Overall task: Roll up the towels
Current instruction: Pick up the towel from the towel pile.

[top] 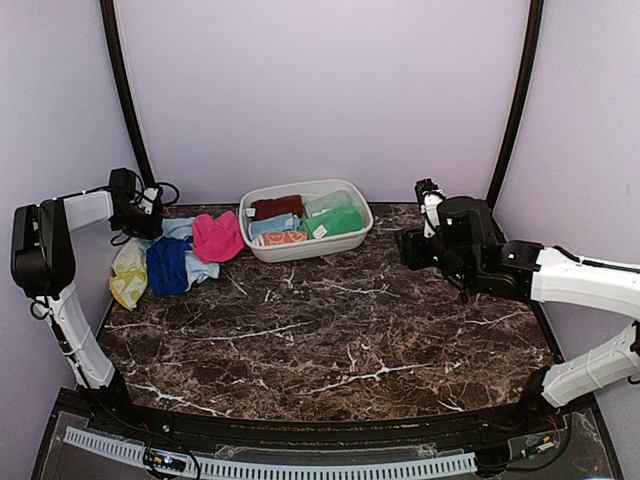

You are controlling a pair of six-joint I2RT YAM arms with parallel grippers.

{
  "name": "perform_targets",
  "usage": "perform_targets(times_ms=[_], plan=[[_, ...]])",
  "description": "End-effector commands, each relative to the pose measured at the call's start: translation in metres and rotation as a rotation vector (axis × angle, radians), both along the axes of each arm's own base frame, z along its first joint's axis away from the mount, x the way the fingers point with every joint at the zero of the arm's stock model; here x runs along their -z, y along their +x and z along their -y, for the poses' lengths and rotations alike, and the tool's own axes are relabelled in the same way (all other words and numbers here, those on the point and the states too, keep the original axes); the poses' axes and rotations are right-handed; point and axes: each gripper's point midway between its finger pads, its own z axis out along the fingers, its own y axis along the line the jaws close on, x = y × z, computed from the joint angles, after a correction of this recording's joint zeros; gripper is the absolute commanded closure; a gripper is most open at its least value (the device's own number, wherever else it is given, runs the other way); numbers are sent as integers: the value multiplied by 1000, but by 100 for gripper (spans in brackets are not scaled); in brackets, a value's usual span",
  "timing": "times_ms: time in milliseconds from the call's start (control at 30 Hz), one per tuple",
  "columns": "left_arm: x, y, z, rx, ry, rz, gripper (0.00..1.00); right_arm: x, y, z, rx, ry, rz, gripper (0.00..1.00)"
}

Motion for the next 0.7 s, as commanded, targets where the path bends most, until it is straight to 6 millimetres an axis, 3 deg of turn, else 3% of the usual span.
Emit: perform_targets(times_ms=[0, 200, 400, 533, 667], plan=[[-50, 10, 3, 12, 7, 86, 100, -23, 0, -6, 6, 40, 37, 43], [-127, 6, 13, 47, 8, 225, 100, -25, -3, -15, -22, 58, 31, 48], [-244, -19, 40, 113, 19, 449, 100, -27, -3, -28, -55, 72, 17, 50], [-317, -50, 79, 212, -13, 573, 100, -33, -4, -38, -79, 81, 16, 51], [-362, -85, 120, 328, -85, 611, 100, -43, -9, -46, -98, 85, 29, 51]])
